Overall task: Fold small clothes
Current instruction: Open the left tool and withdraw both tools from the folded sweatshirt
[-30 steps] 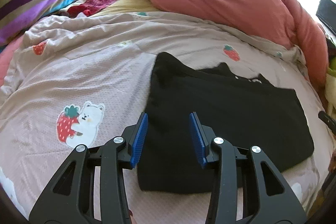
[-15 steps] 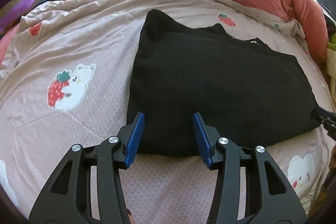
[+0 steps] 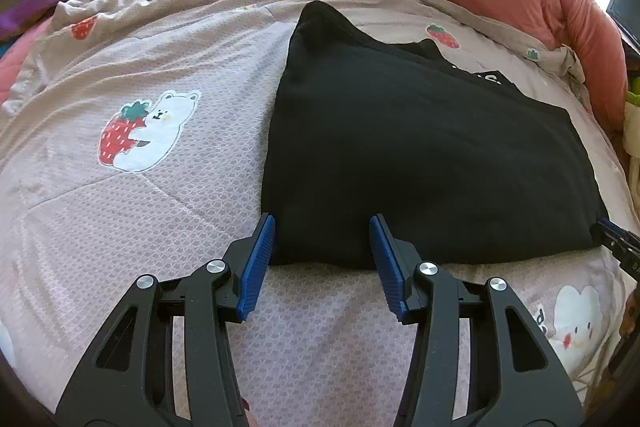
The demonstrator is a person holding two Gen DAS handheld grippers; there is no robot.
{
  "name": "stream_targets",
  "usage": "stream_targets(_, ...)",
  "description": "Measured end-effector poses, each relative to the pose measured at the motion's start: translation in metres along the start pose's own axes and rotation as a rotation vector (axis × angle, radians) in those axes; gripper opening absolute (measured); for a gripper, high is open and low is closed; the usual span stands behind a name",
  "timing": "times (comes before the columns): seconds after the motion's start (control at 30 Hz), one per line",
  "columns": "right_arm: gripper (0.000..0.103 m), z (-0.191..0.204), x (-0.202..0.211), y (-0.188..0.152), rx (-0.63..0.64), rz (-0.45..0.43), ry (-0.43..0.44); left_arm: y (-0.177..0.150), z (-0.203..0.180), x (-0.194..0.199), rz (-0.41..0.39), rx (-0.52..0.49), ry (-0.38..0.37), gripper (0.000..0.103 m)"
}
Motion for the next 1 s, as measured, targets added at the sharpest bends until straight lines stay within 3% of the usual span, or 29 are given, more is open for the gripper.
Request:
stream_targets(0.57, 0.056, 0.008, 0.017, -0.004, 0.002, -0.003, 0.022, -0.006, 0.006, 0.013, 0.004, 0.042, 0.001, 0.042)
stream_targets(0.63, 0.063, 0.011, 0.02, -0.004, 0.002, -0.006, 0.03, -0.007, 0.006, 0.016, 0.001, 0.047, 0.002, 0.042)
stream_targets(0.83, 0.073, 0.026, 0.03, 0.002, 0.026, -0.027, 0.052, -0.01, 0.012, 0.029, -0.014, 0.077, -0.001, 0.051)
stream_targets(1.0, 0.085, 0.042, 0.035, 0.01, 0.057, -0.049, 0.06, -0.008, 0.02, 0.043, -0.042, 0.097, 0.011, 0.065)
Point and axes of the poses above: each gripper's, at about its wrist camera, not at the fingertips, and x roughly against the way its jaws point, z to its left, y to its top, the point moved 4 cm from there along -x, roughly the way its jaws point, and after that the axes turned 5 degrees about -z, right-handed, at the moved point
